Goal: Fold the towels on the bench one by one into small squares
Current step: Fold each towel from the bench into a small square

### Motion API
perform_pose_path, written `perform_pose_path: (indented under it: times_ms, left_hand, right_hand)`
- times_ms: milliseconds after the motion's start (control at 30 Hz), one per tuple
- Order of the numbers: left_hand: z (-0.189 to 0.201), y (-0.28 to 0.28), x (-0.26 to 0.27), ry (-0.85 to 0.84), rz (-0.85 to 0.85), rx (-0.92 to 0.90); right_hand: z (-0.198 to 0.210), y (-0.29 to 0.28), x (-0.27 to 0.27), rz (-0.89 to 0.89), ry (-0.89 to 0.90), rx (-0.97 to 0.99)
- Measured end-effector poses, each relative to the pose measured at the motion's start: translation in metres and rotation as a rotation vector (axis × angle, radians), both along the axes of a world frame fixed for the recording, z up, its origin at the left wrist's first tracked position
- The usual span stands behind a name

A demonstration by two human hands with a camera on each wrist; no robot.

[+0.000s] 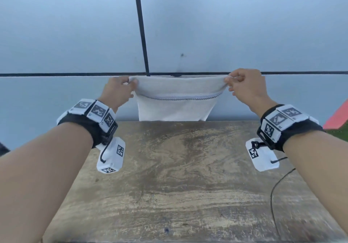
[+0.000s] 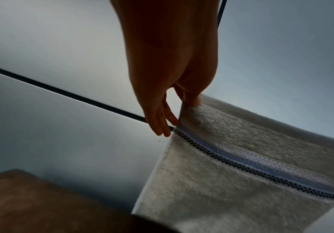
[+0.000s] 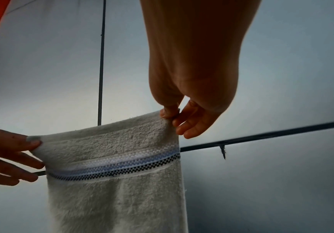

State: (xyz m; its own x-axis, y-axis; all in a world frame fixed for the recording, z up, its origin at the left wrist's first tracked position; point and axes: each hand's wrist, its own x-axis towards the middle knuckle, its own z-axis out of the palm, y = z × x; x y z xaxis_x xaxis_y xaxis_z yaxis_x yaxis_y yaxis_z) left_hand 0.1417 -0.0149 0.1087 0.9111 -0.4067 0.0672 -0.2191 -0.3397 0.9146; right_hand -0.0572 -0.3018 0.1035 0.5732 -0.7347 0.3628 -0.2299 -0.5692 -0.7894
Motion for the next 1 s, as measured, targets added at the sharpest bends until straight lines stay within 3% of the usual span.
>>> perform_pose_path:
  times_ms: [333, 600, 833, 1000]
  left_hand:
    - [-0.019, 0.066, -0.055, -0.052, -0.016, 0.045]
    - [-0.030, 0.107, -0.107, 0.025, -0.084, 0.114]
    - [-0.041, 0.120, -0.141, -0.024, -0.087, 0.102]
    - [-0.052, 0.125, -0.153, -0.062, -0.081, 0.080]
  right_hand:
    - [-0.034, 0.047, -0.063, 0.062, 0.165, -0.177]
    - [-0.043, 0.084, -0.116, 0.081, 0.249, -0.223]
    - [-0.056, 0.107, -0.152, 0.200, 0.108, -0.007]
    - [-0.063, 0.119, -0.170, 0.205, 0.118, -0.055]
